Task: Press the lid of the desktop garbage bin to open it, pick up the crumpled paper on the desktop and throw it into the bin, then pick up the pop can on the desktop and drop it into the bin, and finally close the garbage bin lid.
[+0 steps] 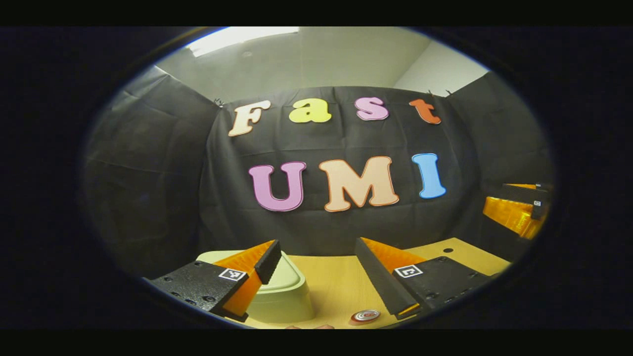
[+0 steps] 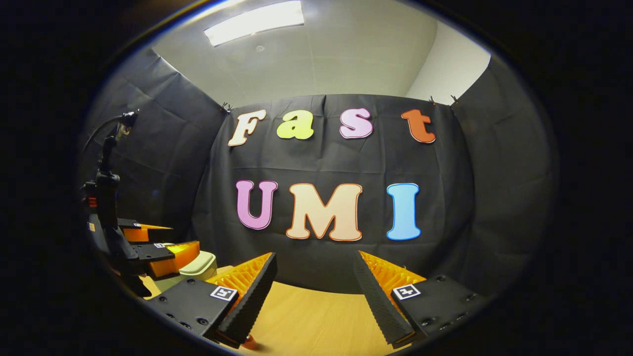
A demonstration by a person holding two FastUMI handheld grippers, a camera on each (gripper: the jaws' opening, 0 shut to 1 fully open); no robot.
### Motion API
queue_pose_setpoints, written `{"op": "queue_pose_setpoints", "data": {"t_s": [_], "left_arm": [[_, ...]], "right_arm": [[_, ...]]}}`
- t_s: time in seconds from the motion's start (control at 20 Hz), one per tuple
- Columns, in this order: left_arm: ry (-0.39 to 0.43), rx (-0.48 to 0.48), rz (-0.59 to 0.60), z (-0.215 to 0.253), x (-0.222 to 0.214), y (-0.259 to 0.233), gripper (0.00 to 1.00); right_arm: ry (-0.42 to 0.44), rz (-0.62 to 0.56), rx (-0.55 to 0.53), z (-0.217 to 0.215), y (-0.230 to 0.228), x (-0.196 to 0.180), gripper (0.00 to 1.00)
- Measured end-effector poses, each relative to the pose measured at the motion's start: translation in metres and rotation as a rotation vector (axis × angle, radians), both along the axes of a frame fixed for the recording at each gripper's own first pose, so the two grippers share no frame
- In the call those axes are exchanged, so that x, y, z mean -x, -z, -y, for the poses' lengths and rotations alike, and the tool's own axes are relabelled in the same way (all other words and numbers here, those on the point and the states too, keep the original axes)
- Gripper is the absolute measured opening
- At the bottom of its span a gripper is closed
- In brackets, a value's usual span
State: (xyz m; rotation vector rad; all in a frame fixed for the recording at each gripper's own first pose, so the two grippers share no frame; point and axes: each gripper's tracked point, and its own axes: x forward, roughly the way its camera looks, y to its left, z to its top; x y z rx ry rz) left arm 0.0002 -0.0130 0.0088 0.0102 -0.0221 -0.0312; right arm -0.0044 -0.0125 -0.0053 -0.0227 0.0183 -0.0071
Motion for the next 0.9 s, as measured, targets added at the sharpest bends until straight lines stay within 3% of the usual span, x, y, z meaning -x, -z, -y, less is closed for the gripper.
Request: {"op": "queue_pose_setpoints", "data": {"t_s": [0.3, 0.65, 0.75, 0.9], "left_arm": [[0.023, -0.006, 0.026, 0.012, -0.001, -0.010, 0.93], [-0.013, 0.013, 0.041, 0.000, 0.001, -0.014, 0.92], [-0.038, 0.006, 0.044, -0.012, 0.002, -0.013, 0.73], [-0.090, 0.009, 0.014, -0.033, 0.003, 0.000, 0.35]], "right_arm": [[0.022, 0.002, -0.018, 0.013, 0.001, -0.001, 0.98], [0.023, 0.002, -0.029, 0.016, 0.003, -0.002, 0.98], [0.004, 0.003, -0.026, 0.006, 0.004, -0.006, 0.98], [-0.022, -0.005, -0.018, -0.008, 0.008, -0.012, 0.98]]}}
